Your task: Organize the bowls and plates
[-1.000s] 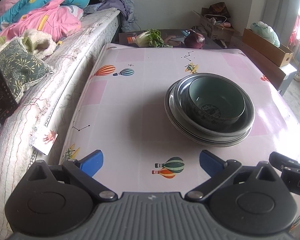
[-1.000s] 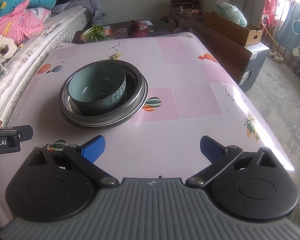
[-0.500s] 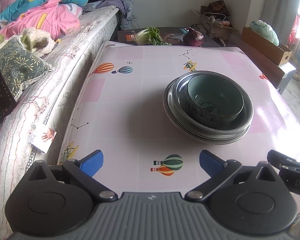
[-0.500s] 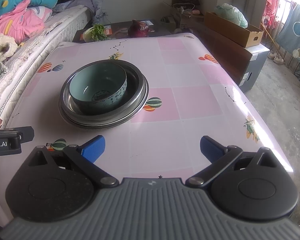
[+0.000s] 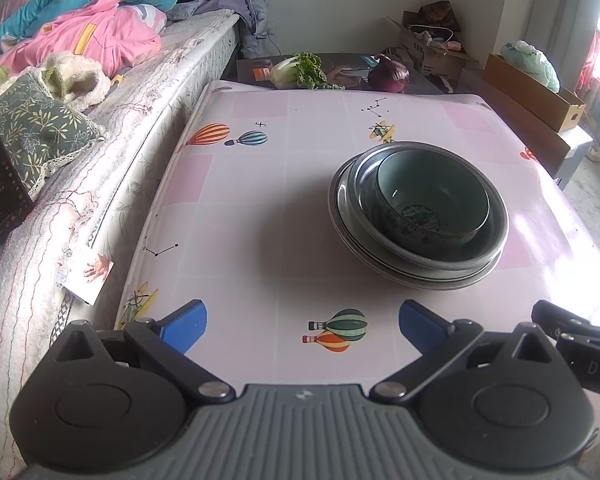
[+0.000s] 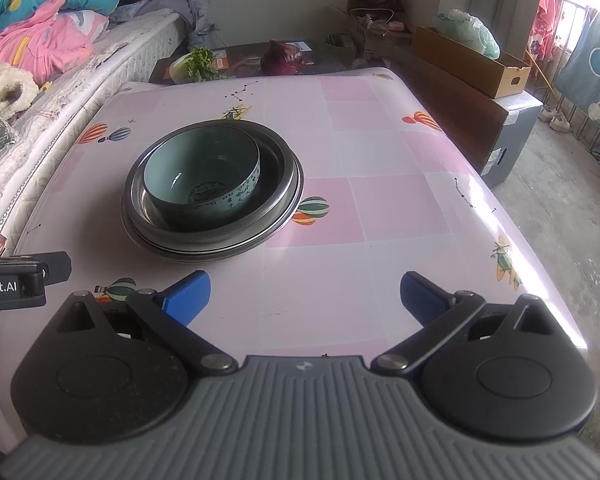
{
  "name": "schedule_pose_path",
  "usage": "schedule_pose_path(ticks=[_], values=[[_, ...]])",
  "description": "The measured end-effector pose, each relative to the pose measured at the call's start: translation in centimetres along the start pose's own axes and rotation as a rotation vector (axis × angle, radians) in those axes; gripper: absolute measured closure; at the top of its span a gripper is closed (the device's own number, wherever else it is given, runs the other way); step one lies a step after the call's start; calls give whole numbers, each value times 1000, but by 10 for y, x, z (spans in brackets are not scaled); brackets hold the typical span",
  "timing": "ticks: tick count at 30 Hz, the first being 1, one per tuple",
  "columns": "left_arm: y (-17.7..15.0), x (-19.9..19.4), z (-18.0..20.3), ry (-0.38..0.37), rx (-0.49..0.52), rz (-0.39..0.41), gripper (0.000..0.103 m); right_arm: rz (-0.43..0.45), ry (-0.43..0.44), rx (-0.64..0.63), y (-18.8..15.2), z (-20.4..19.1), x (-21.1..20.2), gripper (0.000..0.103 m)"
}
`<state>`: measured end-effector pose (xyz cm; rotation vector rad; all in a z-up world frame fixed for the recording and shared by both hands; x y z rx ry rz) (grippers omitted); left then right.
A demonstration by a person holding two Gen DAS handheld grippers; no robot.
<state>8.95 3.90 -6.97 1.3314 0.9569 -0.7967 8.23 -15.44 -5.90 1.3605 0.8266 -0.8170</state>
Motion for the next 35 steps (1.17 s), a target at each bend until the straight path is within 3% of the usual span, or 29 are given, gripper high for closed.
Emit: schedule_pose_path(ticks=[35], values=[[0, 3, -2, -1, -2, -13, 0, -9, 7, 17, -1, 3, 4, 1]])
Point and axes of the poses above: each gripper's, at about its wrist camera, not at the fingertips, and x roughly the way its jaws point, z to its right, y to its top, the point moved 6 cm from there along x, roughly the way its jaws point, and after that the axes turned 12 degrees about -z, right-handed, at the moved point
